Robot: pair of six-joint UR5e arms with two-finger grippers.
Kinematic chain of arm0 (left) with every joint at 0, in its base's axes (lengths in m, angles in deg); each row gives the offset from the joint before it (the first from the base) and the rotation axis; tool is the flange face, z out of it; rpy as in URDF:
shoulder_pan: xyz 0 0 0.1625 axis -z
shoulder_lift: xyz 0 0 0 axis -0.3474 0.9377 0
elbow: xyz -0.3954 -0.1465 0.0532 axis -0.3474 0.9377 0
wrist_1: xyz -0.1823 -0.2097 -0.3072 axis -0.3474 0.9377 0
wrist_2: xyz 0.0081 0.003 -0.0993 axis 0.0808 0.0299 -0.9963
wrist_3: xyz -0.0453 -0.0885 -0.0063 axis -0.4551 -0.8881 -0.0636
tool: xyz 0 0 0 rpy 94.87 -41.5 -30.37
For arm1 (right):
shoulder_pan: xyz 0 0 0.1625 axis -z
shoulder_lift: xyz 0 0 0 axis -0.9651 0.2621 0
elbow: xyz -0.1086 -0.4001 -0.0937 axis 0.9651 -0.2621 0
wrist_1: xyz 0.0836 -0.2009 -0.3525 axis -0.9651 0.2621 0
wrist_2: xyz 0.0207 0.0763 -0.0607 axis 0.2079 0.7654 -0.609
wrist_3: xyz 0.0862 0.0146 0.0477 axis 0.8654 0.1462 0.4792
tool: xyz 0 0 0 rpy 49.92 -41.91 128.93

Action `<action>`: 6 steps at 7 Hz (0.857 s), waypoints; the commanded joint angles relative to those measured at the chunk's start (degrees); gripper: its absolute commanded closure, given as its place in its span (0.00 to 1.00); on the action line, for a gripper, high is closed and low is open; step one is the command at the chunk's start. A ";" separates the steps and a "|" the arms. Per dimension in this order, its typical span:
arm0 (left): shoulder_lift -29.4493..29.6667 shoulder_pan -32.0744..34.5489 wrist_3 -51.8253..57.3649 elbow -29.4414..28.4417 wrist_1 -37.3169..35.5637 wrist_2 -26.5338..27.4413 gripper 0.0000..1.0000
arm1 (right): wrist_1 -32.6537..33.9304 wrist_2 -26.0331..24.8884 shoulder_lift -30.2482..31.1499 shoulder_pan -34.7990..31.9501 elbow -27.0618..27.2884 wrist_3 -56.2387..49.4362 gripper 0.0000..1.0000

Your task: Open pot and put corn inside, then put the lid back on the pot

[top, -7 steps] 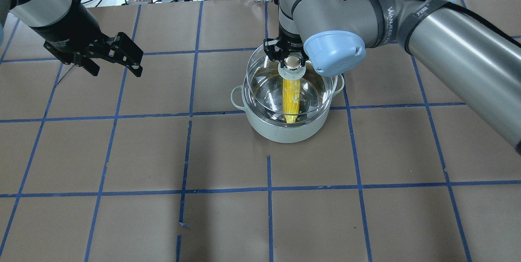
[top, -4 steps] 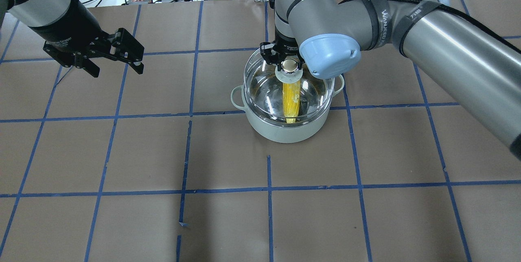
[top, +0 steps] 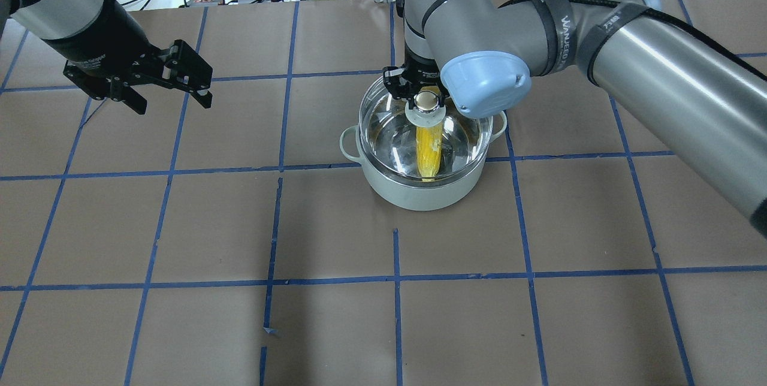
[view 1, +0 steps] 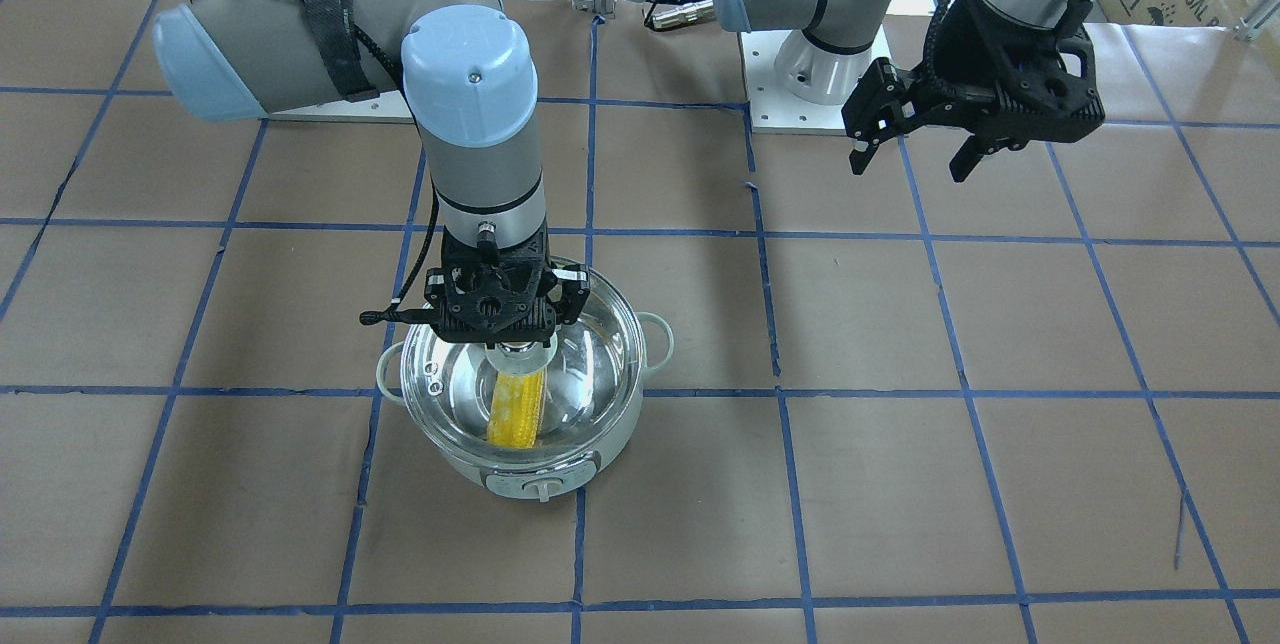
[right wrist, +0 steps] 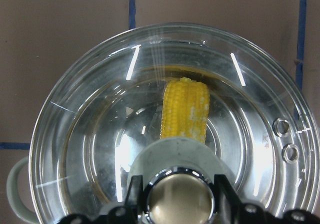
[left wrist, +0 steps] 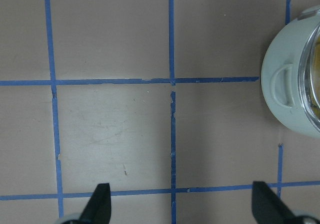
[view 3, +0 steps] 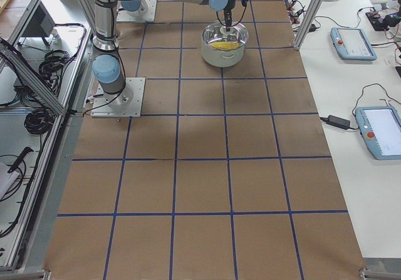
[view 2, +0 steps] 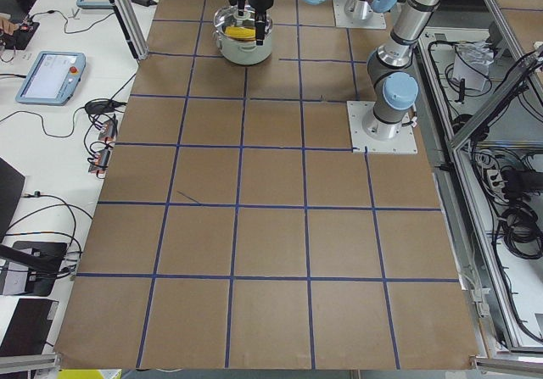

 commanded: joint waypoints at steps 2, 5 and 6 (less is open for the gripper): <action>0.00 0.15 -0.07 0.00 0.00 -0.14 0.00 | -0.22 0.20 0.24 0.00 0.46 0.03 0.62; 0.08 0.15 -0.07 0.09 0.00 -0.14 0.00 | -1.44 0.38 0.32 -0.27 0.38 0.03 0.62; 0.17 0.15 -0.07 0.09 0.00 -0.22 0.00 | -1.62 0.38 0.32 -0.35 0.38 0.03 0.62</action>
